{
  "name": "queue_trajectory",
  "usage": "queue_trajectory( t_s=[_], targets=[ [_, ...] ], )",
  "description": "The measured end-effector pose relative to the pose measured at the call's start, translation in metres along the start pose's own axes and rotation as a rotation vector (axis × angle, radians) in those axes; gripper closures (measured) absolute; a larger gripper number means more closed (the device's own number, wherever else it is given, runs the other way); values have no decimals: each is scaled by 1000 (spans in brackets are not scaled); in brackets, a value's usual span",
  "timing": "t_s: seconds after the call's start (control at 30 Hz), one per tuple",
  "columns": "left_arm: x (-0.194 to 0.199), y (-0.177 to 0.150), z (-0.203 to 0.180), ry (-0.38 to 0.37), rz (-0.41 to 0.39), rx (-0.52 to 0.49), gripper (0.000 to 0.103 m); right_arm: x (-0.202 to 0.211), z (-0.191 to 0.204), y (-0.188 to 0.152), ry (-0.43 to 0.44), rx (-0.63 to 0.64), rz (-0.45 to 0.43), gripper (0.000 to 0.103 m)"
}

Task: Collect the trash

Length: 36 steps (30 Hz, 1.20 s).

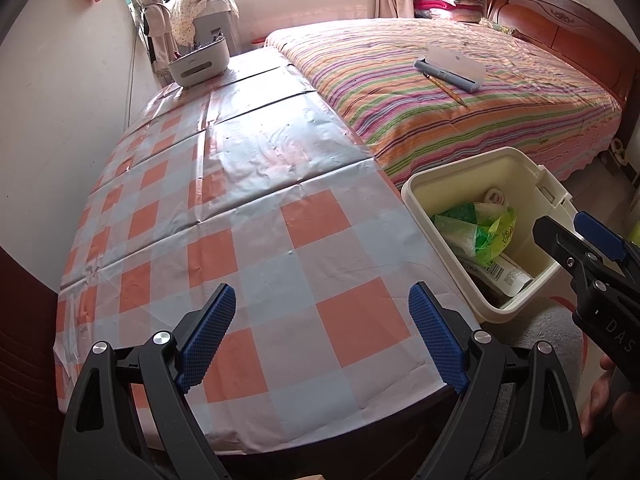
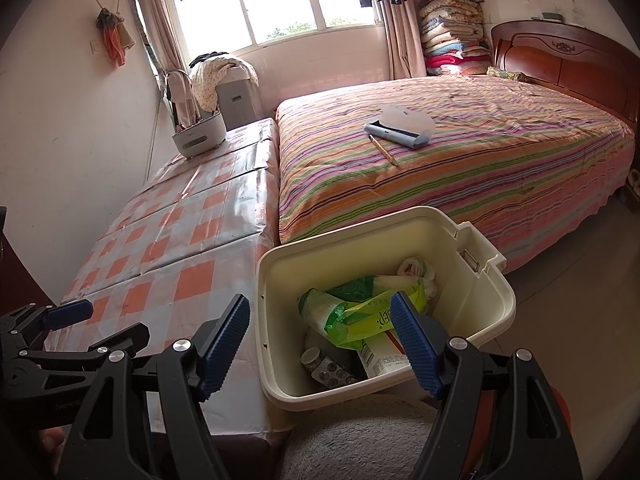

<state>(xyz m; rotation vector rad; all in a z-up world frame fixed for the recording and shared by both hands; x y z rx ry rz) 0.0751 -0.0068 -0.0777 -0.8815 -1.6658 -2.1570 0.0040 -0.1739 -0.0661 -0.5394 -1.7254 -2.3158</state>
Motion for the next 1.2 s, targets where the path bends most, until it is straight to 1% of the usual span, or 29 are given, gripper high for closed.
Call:
queue_trajectory(
  t_s=[0.13, 0.2, 0.5, 0.7, 0.83, 0.93, 1.2],
  targets=[
    [1, 1, -4, -12, -4, -9, 16, 0, -1, 0, -3, 1, -1, 32],
    [1, 2, -5, -21, -5, -11, 13, 1, -2, 0, -6, 0, -2, 32],
    [1, 2, -12, -46, -3, -17, 13, 0, -5, -2, -14, -2, 4, 32],
    [7, 6, -13, -71, -46, -5, 13, -1, -5, -3, -14, 0, 4, 32],
    [9, 7, -15, -63, -72, -21, 13, -3, -5, -4, -15, 1, 8, 32],
    [6, 6, -12, -50, -63, -23, 13, -4, -4, -3, -14, 2, 11, 32],
    [1, 5, 1, -27, -52, 10, 13, -9, 2, -2, -5, 11, 19, 32]
  ],
)
Point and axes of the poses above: each gripper's, at about its wrist camera, not at the fingertips, and x roughly against the way its jaws point, z to its left, y to its top, the point moved 4 cm from there along -x, roughly the way its jaws point, and after that the axes turned 15 degrees about -z, right-handed, at the moved point
